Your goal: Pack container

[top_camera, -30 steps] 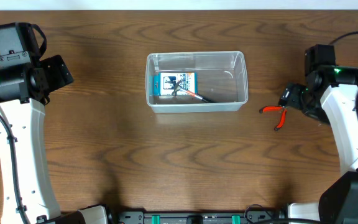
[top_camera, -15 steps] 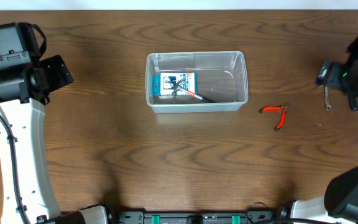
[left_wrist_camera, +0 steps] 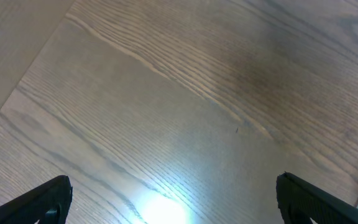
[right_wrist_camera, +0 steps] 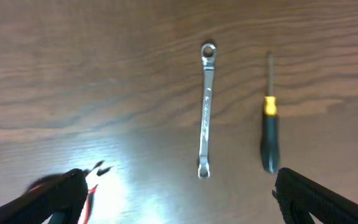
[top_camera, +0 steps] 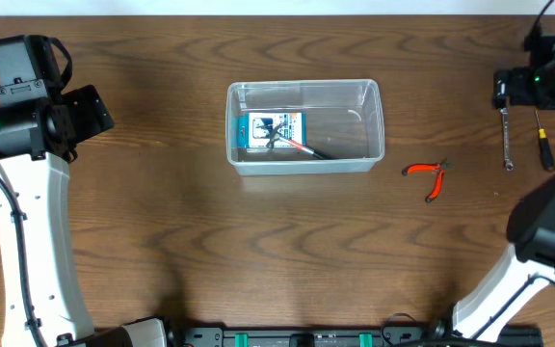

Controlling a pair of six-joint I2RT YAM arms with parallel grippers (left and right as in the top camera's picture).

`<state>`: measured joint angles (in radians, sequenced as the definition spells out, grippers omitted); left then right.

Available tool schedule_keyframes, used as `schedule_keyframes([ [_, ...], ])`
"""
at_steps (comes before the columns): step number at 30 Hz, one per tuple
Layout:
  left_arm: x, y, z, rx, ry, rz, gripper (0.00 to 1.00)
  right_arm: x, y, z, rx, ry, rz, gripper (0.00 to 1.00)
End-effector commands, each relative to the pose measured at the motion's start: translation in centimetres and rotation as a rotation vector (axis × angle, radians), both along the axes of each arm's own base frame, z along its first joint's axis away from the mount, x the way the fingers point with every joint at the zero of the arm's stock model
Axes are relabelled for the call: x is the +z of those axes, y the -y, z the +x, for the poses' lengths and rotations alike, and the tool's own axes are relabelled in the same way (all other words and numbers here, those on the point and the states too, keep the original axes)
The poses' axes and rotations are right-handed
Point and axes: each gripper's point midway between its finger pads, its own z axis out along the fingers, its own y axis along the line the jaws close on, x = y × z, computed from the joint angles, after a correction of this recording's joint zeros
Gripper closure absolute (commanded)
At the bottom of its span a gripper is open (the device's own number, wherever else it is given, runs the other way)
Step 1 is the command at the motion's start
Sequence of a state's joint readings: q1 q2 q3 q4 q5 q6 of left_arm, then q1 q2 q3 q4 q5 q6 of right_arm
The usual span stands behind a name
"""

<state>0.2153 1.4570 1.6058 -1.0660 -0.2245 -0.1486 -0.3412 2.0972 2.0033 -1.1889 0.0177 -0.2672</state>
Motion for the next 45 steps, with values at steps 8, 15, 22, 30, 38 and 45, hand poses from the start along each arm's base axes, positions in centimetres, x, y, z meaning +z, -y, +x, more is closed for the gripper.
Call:
schedule_keyframes([
  [8, 0.1, -0.4, -0.1, -0.001, -0.008, 0.020, 0.02, -4.0, 2.1, 0.8, 0.002, -0.054, -0.002, 0.01],
  [15, 0.1, -0.4, -0.1, -0.001, -0.008, 0.020, 0.02, -6.9, 2.6, -0.4, -0.025, -0.139, 0.031, 0.01],
  [22, 0.1, -0.4, -0.1, -0.001, -0.008, 0.020, 0.02, -10.0, 2.2, -0.6, -0.024, -0.197, 0.070, 0.01],
  [30, 0.1, -0.4, -0.1, -0.001, -0.008, 0.020, 0.02, -11.4, 2.4, -0.2, -0.023, -0.199, 0.071, 0.01],
  [38, 0.1, -0.4, -0.1, -0.001, -0.008, 0.020, 0.02, -11.4, 2.3, 1.1, -0.004, -0.142, 0.094, 0.01],
  [45, 0.1, -0.4, -0.1, -0.001, -0.008, 0.020, 0.02, -11.4, 2.7, 1.5, -0.014, -0.121, 0.094, 0.01],
])
